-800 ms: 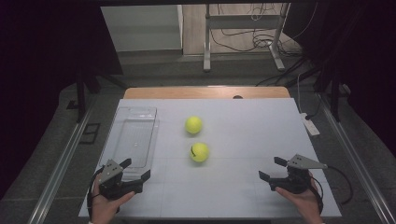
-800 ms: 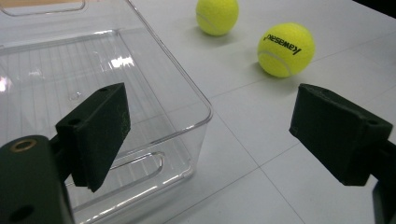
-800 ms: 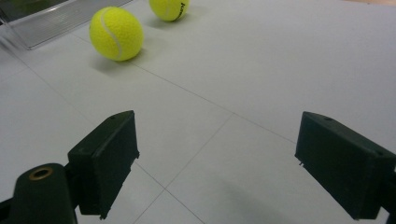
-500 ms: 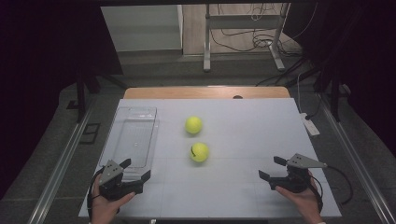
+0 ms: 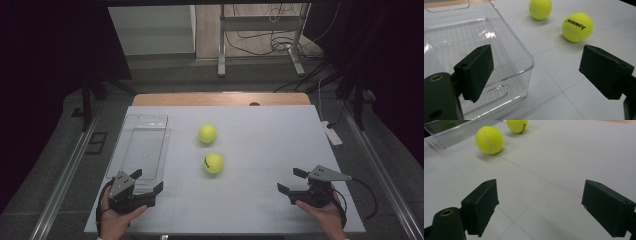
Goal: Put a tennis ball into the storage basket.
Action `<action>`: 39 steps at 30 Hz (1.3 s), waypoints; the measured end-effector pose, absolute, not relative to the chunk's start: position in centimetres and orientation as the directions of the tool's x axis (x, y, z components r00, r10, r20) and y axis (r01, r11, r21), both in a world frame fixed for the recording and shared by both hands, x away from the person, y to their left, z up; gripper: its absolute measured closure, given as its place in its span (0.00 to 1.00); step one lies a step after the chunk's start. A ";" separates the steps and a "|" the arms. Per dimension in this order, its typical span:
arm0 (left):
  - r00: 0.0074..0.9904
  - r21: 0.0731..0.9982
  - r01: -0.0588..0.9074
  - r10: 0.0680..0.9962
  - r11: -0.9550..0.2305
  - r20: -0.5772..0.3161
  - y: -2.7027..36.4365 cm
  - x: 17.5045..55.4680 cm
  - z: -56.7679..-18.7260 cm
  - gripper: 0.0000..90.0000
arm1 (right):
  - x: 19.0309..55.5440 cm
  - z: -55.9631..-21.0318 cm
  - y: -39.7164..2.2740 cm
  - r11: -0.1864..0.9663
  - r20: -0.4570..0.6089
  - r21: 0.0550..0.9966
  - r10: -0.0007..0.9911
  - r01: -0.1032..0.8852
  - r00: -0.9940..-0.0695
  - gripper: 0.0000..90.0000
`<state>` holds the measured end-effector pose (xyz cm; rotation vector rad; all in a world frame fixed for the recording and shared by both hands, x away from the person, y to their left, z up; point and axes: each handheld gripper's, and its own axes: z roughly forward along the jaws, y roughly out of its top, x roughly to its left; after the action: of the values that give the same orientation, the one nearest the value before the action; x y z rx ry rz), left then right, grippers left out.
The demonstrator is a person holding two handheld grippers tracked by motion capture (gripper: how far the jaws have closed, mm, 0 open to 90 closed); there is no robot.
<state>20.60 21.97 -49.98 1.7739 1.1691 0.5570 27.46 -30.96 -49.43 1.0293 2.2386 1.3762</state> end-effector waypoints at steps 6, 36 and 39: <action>0.455 0.870 0.463 0.888 -0.168 -0.071 21.5 20.6 -49.8 0.14 | 27.2 -49.3 -31.2 0.275 0.092 0.871 0.722 0.407 -0.685 0.16; 0.493 0.872 0.461 0.865 -0.167 -0.095 20.5 21.6 -48.6 0.14 | 26.6 -49.4 -30.9 0.292 0.078 0.868 0.719 0.402 -0.690 0.16; 0.501 0.871 0.458 0.860 -0.175 -0.091 20.3 21.7 -48.3 0.14 | 26.6 -49.4 -30.9 0.292 0.078 0.868 0.719 0.402 -0.691 0.16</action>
<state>21.66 20.34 -48.34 1.8086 1.1049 0.5386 26.63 -30.93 -49.36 1.0147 2.2390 1.3557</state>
